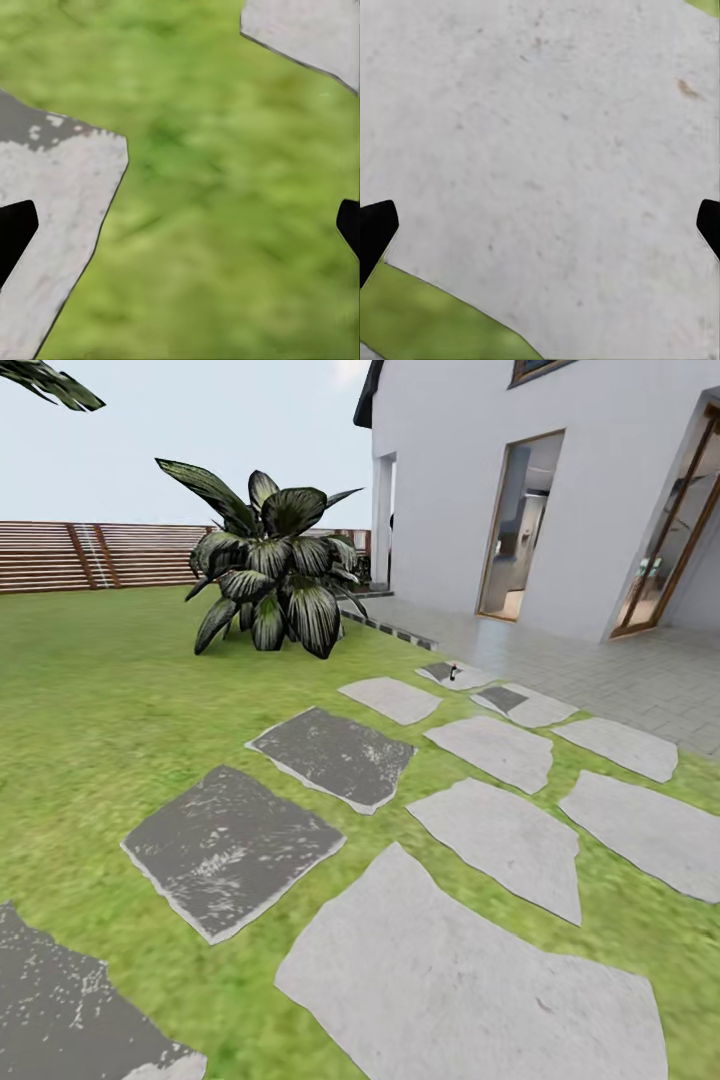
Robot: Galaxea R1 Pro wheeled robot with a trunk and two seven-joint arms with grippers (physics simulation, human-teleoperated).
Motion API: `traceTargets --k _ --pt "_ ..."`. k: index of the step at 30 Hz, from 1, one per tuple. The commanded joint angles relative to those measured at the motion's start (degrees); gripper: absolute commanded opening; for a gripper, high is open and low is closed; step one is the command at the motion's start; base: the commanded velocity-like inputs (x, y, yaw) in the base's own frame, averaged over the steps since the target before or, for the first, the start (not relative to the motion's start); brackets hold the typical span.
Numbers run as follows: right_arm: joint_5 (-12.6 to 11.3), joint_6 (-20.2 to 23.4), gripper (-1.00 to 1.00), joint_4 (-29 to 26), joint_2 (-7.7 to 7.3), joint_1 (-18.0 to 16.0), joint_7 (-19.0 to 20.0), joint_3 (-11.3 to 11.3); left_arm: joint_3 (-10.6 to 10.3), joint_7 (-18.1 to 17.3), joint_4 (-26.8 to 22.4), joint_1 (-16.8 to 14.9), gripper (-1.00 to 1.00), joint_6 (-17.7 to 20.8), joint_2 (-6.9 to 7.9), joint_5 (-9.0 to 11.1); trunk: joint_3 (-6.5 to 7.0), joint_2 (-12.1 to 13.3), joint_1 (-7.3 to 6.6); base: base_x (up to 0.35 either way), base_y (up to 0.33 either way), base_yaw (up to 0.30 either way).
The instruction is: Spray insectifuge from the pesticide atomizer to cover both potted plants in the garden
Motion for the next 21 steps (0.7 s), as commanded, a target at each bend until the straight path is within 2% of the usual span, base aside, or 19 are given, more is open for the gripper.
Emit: traceTargets --k 1,17,21 --pt "0.0 -0.2 1.0 0.0 0.0 0.0 0.0 0.0 0.1 0.0 0.0 0.0 1.0 -0.2 -0.01 0.2 -0.05 0.0 0.02 0.282 0.0 0.0" --pt "0.0 -0.1 1.0 0.0 0.0 0.0 0.0 0.0 0.1 0.0 0.0 0.0 1.0 -0.2 -0.01 0.2 -0.05 0.0 0.02 0.282 0.0 -0.001" --pt "0.0 -0.1 1.0 0.0 0.0 0.0 0.0 0.0 0.1 0.0 0.0 0.0 1.0 -0.2 -0.01 0.2 -0.05 0.0 0.02 0.282 0.0 -0.146"
